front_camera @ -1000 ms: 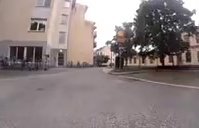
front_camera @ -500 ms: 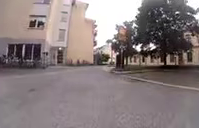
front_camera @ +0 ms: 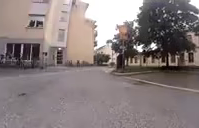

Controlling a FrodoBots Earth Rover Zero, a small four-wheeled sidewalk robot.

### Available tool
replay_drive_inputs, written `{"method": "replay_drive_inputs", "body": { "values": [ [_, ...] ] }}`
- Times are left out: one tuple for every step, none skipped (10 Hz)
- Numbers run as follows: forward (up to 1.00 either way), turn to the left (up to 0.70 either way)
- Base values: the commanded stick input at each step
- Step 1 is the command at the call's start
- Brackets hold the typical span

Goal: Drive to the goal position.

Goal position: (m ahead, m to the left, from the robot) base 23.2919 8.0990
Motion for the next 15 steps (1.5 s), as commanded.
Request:
{"method": "replay_drive_inputs", "body": {
  "values": [
    [0.60, 0.00],
    [0.60, 0.00],
    [0.60, 0.00],
    [0.60, 0.00],
    [0.60, 0.00],
    [0.60, 0.00],
    [0.60, 0.00],
    [0.60, 0.00],
    [0.60, 0.00],
    [0.60, 0.00],
    [0.60, 0.00],
    [0.60, 0.00],
    [0.60, 0.00],
    [0.60, 0.00],
    [0.60, 0.00]
  ]
}}
